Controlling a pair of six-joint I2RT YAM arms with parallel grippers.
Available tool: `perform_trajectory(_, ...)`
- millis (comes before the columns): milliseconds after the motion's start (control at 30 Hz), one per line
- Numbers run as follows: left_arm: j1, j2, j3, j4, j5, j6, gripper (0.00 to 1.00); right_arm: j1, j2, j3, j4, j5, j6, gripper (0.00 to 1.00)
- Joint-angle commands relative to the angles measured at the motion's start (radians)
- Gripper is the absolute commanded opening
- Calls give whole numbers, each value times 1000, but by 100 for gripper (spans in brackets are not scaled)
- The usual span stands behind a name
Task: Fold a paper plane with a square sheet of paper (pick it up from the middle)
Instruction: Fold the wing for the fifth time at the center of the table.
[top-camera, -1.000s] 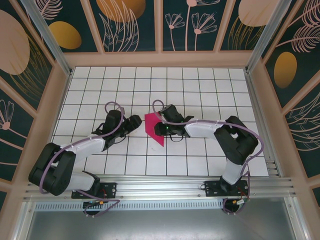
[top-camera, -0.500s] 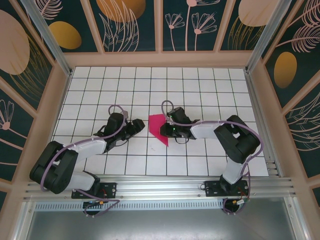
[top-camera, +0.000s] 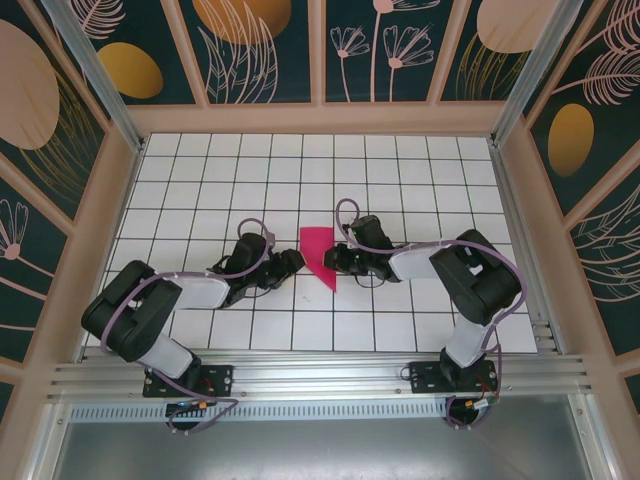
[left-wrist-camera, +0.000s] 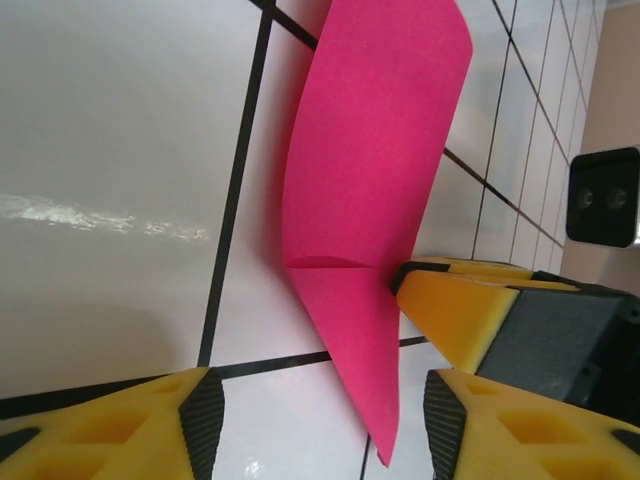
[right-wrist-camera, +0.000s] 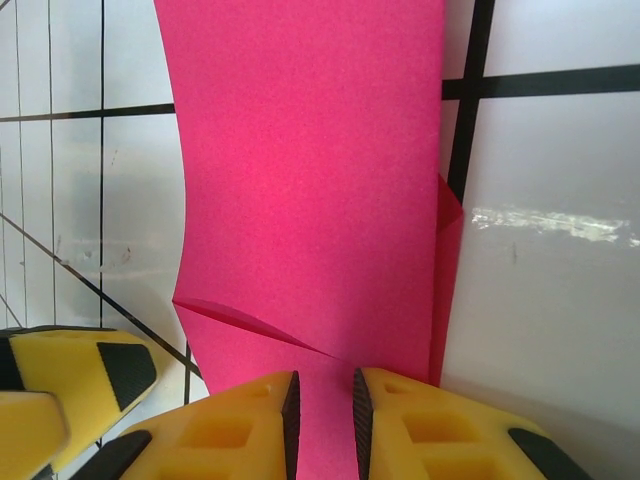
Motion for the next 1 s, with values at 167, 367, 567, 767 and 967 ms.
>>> perform_trajectory(167,-3,65,41,109,31,-57,47,-22,2,-40,-35,12,-1,24)
perform_trajectory(367,-2,116,60,150,53,-73,43,-28,5,-45,-29,9,-5,24)
perform_trajectory(567,-3,186,88,187,65,-89,41,-32,3,-49,-27,3,-10,24)
perform_trajectory(767,-2,203,90,221,61,-102,36,-40,0,-53,-24,0,-25,24)
perform_trajectory(967,-3,197,93,210,26,-88,11,-49,-23,-63,-2,5,-101,27)
